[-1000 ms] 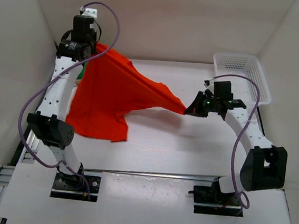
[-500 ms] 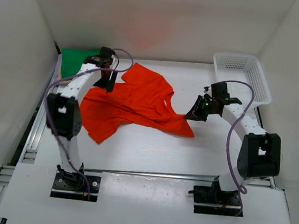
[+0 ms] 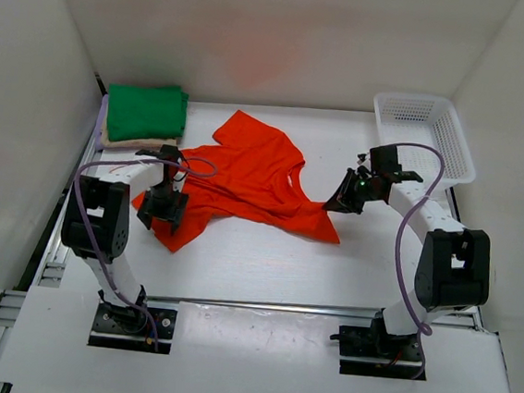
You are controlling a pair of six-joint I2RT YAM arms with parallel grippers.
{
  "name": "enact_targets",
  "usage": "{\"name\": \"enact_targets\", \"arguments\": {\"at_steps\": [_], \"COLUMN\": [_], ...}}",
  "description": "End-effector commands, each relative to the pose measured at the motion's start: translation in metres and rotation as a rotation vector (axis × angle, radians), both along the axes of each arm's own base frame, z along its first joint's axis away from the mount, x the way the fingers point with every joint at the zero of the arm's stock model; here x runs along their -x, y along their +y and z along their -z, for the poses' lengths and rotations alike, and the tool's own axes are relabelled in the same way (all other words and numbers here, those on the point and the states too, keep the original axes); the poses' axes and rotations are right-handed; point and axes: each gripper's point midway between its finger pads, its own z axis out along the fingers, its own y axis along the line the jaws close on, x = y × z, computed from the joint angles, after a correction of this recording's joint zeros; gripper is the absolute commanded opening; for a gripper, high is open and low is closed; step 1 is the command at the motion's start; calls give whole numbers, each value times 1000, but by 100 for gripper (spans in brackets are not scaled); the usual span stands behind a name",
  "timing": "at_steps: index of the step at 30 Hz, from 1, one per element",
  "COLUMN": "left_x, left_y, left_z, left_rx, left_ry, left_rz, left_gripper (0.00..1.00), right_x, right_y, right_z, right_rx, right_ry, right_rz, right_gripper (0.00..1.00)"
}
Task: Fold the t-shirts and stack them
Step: Flatten out the tshirt
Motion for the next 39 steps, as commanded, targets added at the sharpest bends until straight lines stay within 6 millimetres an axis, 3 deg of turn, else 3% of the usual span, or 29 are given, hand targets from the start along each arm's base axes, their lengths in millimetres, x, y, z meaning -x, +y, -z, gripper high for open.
{"name": "enact_targets", "arguments": {"at_steps": [1, 5, 6, 9, 10, 14, 19, 22, 23, 26, 28, 30, 31, 32, 34, 37, 38, 39], "left_x": [-28, -19, -14, -13, -15, -9, 4, -9, -15, -25, -25, -21, -16, -10, -2, 4, 7, 9], "left_y": [-21, -16, -15, -15, -15, -16, -14, 2, 18, 42, 42, 40, 35, 28, 13, 4, 2, 1], "left_z": [-6, 17, 19, 9, 4, -9, -14, -34, -48, -77, -98, -110, -108, -106, -102, -95, -92, -89], "left_rx": [107, 86, 84, 88, 91, 103, 106, 44, -28, -146, -137, -117, -100, -79, -13, 27, 34, 45], "left_ry": [-114, -32, -20, -50, -71, -80, -35, -113, -171, -290, -371, -422, -413, -387, -358, -322, -308, -298], "left_rz": [10, -4, -4, -3, -2, -1, -12, -32, -50, -79, -86, -88, -71, -50, -22, -3, -2, 0], "left_gripper": [76, 62, 47, 23, 19, 20, 10, 10, 10, 10, 10, 10, 10, 10, 10, 10, 10, 10], "right_x": [1, 5, 7, 8, 8, 9, 8, 7, 7, 12, 11, 7, 1, -4, -6, 5, 14, 31], "right_y": [-5, -12, -12, -15, -15, -16, -17, -26, -36, -61, -76, -82, -79, -76, -73, -72, -67, -66], "right_z": [4, 14, 17, 19, 19, 20, 18, 16, 12, 12, 9, 13, 11, 13, 23, 26, 19, 29], "right_rx": [6, 28, 30, 31, 31, 34, 42, 34, 35, 64, 95, 120, 103, 85, 73, 141, 164, 189], "right_ry": [0, 23, 32, 41, 41, 36, 36, 57, 77, 131, 140, 129, 114, 88, 98, 42, 0, 20], "right_rz": [-3, 15, 15, 24, 24, 17, 21, 49, 81, 156, 211, 203, 183, 146, 117, 47, 14, -8], "right_gripper": [0, 0, 0, 0, 0, 0, 0, 0, 0, 0, 2, 24, 47, 54, 63, 64, 66, 66]}}
